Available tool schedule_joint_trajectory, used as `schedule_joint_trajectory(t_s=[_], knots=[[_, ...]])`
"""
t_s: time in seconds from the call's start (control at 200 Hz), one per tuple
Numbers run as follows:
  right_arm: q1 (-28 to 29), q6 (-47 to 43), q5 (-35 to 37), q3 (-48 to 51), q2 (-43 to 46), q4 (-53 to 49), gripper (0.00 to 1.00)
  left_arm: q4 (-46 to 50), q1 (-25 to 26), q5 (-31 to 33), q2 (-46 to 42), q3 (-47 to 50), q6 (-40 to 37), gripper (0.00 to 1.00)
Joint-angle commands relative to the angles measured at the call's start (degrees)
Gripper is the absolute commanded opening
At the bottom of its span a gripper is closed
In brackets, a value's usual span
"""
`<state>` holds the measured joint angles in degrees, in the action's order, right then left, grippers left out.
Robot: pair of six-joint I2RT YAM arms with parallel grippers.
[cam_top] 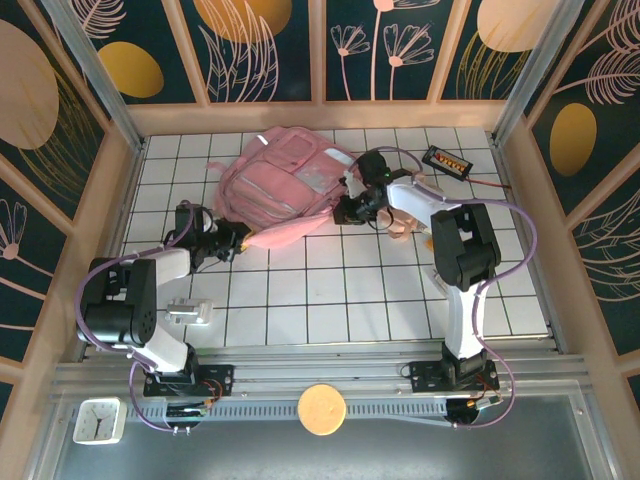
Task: Pack the student bag
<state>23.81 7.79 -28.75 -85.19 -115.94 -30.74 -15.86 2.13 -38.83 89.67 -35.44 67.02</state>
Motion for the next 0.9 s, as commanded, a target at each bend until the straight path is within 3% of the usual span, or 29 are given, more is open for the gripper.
schedule_joint_trajectory(t_s=[0.0, 0.02, 0.14, 0.22, 0.345, 0.515, 0.615, 0.736, 0.846, 0.896], knots=[[-5.1, 1.1, 3.4, -0.4, 1.6, 0.8, 0.42, 1.3, -2.1, -0.4, -3.9, 0.3, -3.3, 0.89], [-4.9, 1.3, 2.9, 0.2, 2.3, 1.1, 0.47, 2.4, -2.1, -0.5, -4.6, 0.2, -4.2, 0.98], [-4.1, 3.0, 1.2, 4.7, 8.2, 3.0, 0.72, 13.2, -2.1, 1.2, -10.7, -0.7, -10.1, 0.99], [-3.4, 5.0, 2.0, 7.5, 12.4, 4.6, 0.99, 21.0, -1.8, 2.1, -13.3, -1.8, -14.5, 0.99], [-0.9, 5.6, 4.1, 8.9, 16.6, 7.6, 0.99, 26.0, -0.9, 4.4, -17.1, -2.2, -17.1, 0.99], [2.6, 0.8, 7.0, 3.9, 13.9, 9.1, 0.97, 29.5, -0.3, 6.0, -14.6, -11.0, -22.3, 0.99], [2.8, -0.8, 4.2, 1.2, 11.2, 11.8, 0.86, 35.9, 0.1, 8.3, -9.5, -19.8, -27.6, 0.99], [3.2, -7.0, 5.7, 0.3, 8.7, 14.1, 0.76, 38.9, 0.1, 8.2, -4.2, -25.7, -27.7, 0.99], [2.7, -13.8, 7.4, -4.1, 4.0, 9.1, 0.73, 40.2, 0.2, 7.4, -0.4, -28.8, -27.5, 0.99], [2.7, -17.1, 7.9, -6.8, 1.5, 5.8, 0.66, 40.4, 0.2, 7.8, 1.0, -29.6, -28.0, 0.99]])
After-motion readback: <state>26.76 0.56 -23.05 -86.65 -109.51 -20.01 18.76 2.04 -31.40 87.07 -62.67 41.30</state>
